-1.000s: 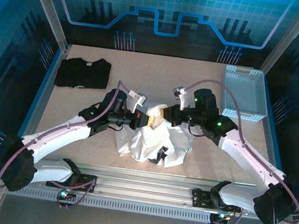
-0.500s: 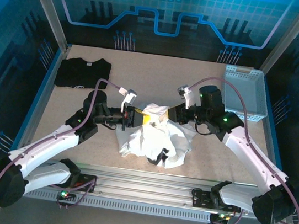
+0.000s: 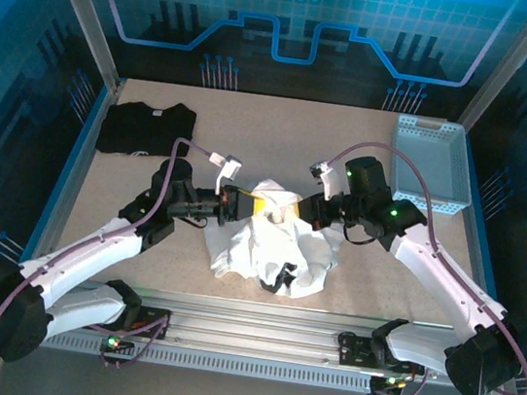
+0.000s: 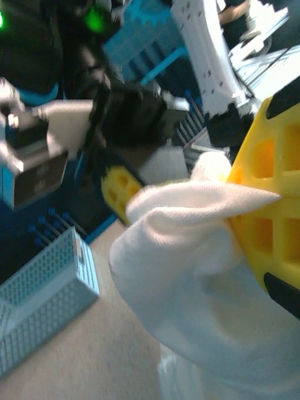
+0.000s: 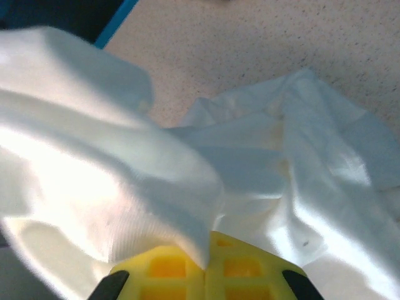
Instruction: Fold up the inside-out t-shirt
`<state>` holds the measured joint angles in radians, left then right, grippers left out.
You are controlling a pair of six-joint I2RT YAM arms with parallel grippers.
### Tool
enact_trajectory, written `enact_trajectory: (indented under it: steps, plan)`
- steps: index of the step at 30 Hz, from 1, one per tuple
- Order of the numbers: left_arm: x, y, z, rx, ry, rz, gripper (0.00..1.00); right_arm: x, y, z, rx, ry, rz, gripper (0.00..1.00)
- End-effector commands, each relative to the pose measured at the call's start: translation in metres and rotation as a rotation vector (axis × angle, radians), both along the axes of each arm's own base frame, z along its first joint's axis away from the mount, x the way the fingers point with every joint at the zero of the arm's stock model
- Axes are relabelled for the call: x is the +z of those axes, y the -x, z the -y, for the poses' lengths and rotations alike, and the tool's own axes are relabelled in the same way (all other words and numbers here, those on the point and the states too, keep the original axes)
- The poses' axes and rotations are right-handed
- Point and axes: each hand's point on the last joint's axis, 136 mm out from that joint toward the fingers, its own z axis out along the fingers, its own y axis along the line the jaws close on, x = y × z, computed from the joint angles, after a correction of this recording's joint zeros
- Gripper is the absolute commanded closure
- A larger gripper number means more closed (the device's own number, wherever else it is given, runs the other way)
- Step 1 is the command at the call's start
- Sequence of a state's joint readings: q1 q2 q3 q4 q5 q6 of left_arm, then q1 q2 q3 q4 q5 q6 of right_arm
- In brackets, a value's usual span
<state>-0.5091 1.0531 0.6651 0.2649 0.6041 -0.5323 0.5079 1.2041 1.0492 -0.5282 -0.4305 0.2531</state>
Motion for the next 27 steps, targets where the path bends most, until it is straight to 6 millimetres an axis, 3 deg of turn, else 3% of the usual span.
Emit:
enact_trajectory:
  steps: [1,3,6,10,15,18,23,27]
  plan:
    - [-0.011,-0.021,-0.018,0.136,-0.068,-0.004,1.00,0.031,0.019,-0.006,0.106,-0.145,0.010,1.00]
    - [-0.015,-0.021,-0.019,0.130,-0.062,-0.019,0.99,0.046,0.030,-0.016,0.184,-0.235,0.006,1.00]
    - [-0.016,-0.017,-0.016,0.095,-0.049,-0.018,0.93,0.052,0.032,-0.024,0.215,-0.301,-0.018,1.00]
    - [-0.028,-0.020,-0.023,0.141,-0.108,-0.044,0.70,0.050,0.025,-0.027,0.193,-0.301,-0.027,1.00]
    - [-0.047,-0.019,-0.040,0.256,-0.296,-0.021,0.48,0.047,0.017,-0.033,0.173,-0.303,-0.040,1.00]
    - [-0.048,-0.012,-0.046,0.311,-0.422,0.050,0.37,0.044,0.015,-0.035,0.167,-0.294,-0.049,1.00]
    - [-0.038,-0.005,-0.048,0.342,-0.509,0.149,0.31,0.038,0.012,-0.037,0.158,-0.282,-0.066,1.00]
    - [-0.027,-0.001,-0.029,0.260,-0.516,0.202,0.35,0.035,0.010,-0.037,0.153,-0.273,-0.072,1.00]
